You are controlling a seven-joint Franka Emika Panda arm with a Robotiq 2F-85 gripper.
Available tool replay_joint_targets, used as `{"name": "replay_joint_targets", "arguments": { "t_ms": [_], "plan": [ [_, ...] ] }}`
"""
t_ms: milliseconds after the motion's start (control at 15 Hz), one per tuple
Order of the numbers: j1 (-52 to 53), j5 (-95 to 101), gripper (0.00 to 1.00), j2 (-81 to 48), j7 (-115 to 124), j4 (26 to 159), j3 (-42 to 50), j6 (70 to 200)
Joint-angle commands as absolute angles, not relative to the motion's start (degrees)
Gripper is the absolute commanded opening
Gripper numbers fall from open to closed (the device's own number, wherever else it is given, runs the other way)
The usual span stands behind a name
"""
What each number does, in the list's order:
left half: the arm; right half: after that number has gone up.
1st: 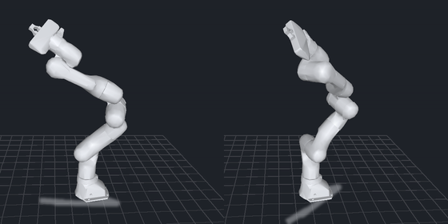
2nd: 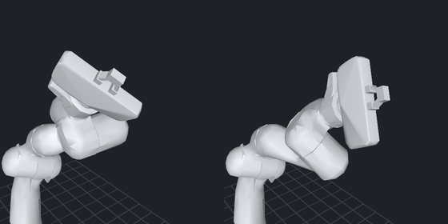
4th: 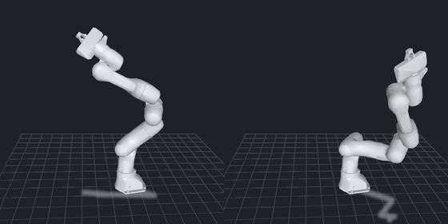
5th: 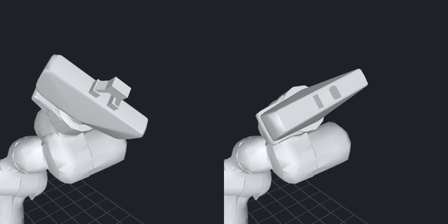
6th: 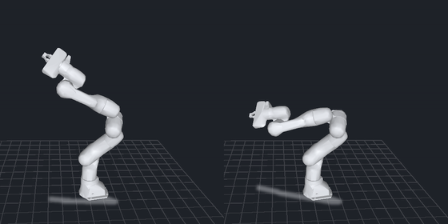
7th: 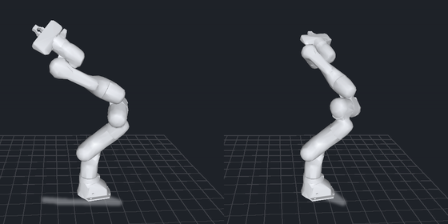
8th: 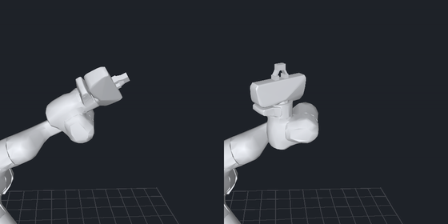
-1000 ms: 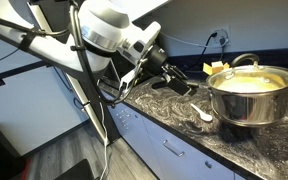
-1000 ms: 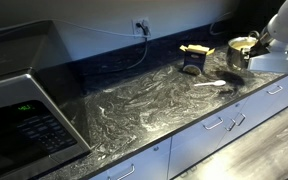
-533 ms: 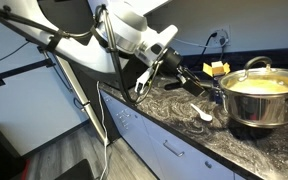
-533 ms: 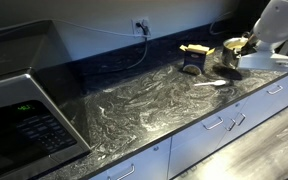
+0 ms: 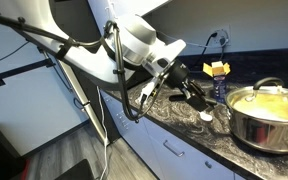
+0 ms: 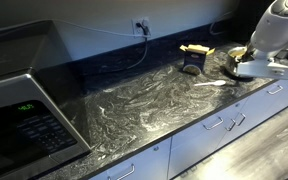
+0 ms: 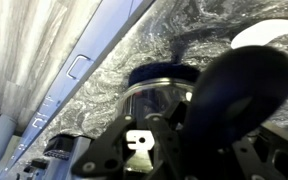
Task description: Cover the pot and move it to the right
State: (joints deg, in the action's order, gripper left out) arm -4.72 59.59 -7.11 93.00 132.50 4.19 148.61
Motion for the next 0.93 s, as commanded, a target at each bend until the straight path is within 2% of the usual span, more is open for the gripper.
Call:
{"name": "replay_joint_targets", "arguments": {
  "t_ms": [0, 867],
  "plan": [
    [-4.64, 60.29, 0.03, -7.34, 97.42, 130.69, 6.58, 147.06],
    [-4.57, 59.27, 0.03, -13.54, 104.28, 123.77, 9.35, 147.97]
  ]
}}
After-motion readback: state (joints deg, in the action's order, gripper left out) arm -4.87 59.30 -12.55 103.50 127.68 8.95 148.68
